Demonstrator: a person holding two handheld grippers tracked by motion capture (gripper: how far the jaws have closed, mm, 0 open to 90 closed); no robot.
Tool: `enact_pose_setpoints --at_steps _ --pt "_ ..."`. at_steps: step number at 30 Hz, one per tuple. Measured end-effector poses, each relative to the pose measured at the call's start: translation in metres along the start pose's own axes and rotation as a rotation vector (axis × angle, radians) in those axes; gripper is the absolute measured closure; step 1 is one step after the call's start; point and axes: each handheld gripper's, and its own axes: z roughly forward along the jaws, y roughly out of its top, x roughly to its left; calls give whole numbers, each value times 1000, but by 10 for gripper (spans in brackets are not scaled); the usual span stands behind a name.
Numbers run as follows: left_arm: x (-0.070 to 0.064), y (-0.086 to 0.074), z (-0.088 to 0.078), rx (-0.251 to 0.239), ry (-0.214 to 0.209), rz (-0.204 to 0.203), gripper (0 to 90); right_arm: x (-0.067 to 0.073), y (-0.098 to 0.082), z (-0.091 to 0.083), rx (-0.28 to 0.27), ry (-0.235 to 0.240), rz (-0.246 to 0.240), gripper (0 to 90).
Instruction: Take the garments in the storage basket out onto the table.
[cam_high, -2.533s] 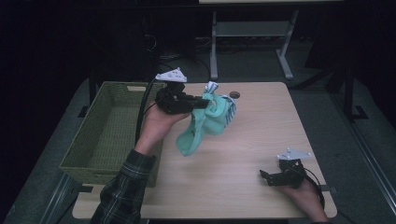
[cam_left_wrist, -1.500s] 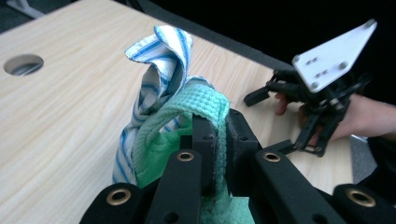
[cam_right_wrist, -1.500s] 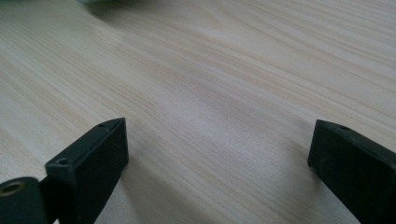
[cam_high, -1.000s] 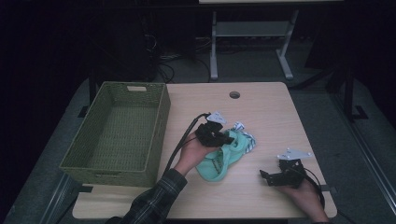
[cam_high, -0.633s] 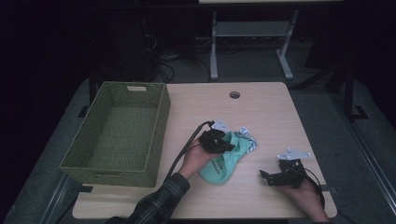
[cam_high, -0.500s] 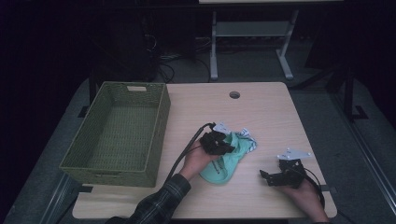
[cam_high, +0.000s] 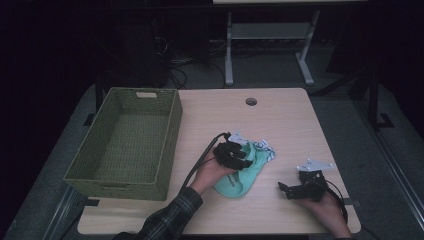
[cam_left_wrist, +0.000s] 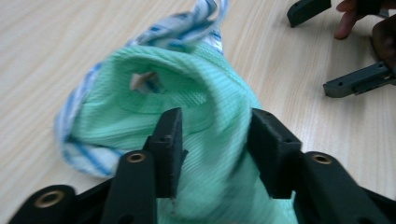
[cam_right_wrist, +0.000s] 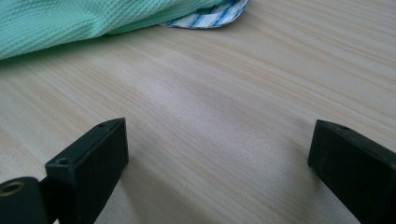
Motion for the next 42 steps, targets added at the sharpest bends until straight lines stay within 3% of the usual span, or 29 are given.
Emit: enact_pose_setpoints --at_steps 4,8,12,18,23,31,42 --pt "2 0 -17 3 26 11 489 0 0 0 0 0 0 44" --pt "5 -7 -34 -6 48 6 504 0 0 0 0 0 0 44" --pt "7 -18 -46 -8 83 -15 637 0 0 0 0 0 0 44" --pt "14 -40 -53 36 122 -60 850 0 0 0 2 0 1 44" --pt "21 -51 -47 86 163 -74 875 0 0 0 1 0 1 44" --pt "22 -60 -43 146 131 -95 879 0 0 0 1 0 1 44" --pt "10 -71 -47 158 45 -118 875 0 0 0 1 0 0 44"
